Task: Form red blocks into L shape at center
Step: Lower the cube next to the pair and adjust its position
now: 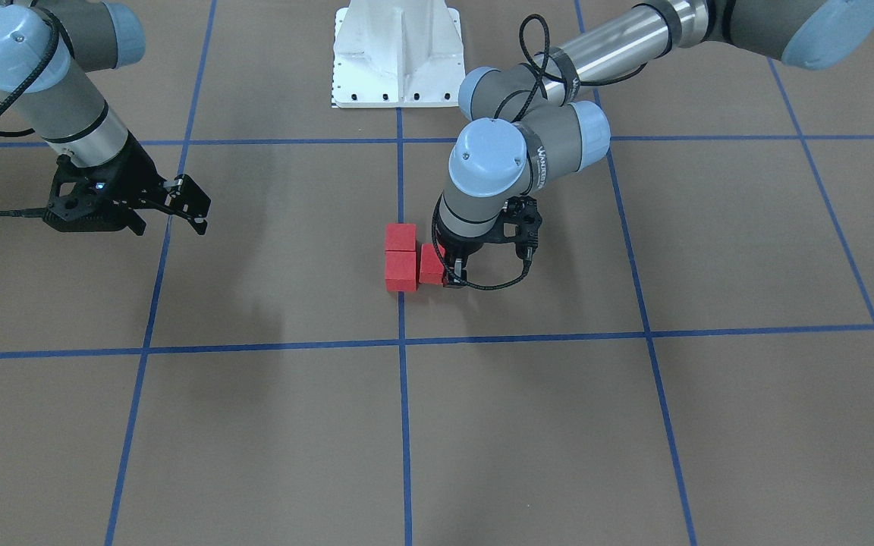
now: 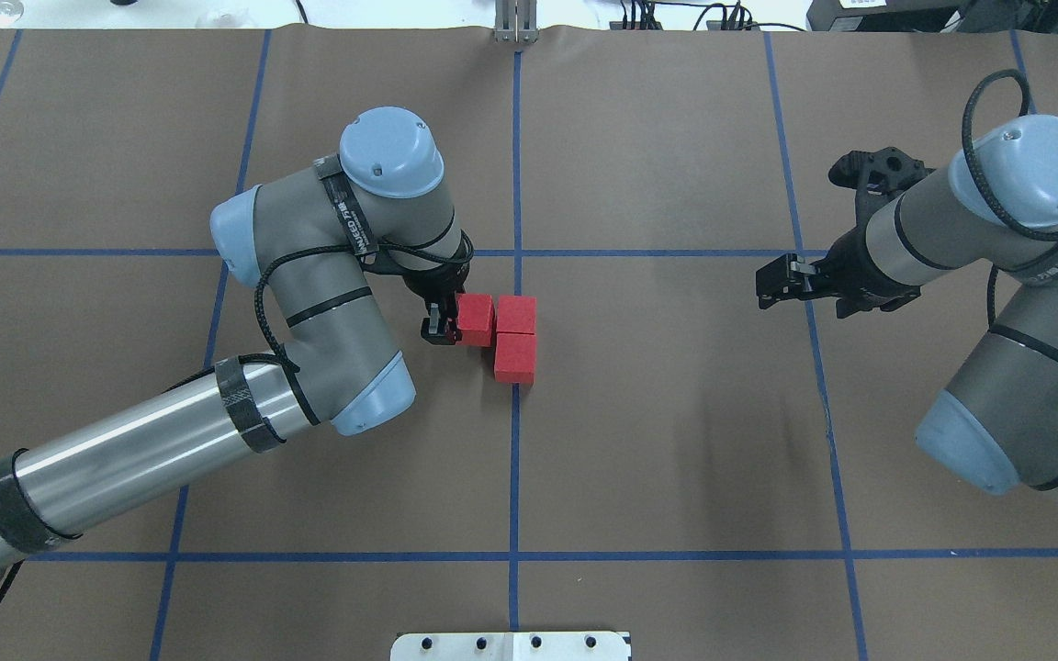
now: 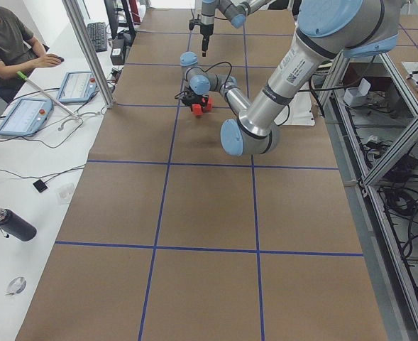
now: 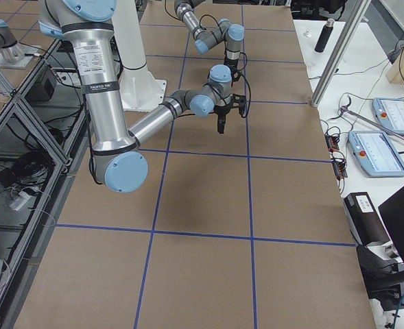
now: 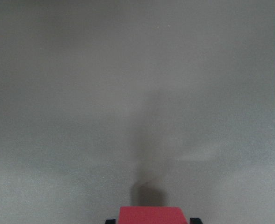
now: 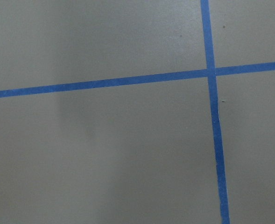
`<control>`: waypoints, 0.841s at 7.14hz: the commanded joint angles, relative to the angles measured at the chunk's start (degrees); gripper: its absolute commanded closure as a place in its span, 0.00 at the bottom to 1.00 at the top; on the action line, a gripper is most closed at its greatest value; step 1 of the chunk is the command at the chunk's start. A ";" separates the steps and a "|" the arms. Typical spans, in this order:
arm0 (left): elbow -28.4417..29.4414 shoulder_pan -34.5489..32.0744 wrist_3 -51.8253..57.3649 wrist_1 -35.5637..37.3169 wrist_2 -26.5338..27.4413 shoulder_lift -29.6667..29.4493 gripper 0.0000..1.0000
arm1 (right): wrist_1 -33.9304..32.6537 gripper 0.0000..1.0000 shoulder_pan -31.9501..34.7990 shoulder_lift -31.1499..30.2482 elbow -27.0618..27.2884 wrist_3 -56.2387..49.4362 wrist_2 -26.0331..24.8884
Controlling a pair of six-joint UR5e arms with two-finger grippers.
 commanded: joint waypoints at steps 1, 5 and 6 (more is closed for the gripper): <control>1.03 0.16 0.03 0.07 0.03 -0.60 1.00 | 0.00 0.00 0.00 0.00 0.00 -0.05 0.00; 3.15 0.07 0.21 0.08 0.03 -2.18 1.00 | 0.00 0.00 0.00 0.09 -0.09 -0.05 0.00; 3.15 0.07 0.21 0.16 0.03 -2.18 1.00 | 0.00 0.00 0.00 0.09 -0.09 -0.05 0.00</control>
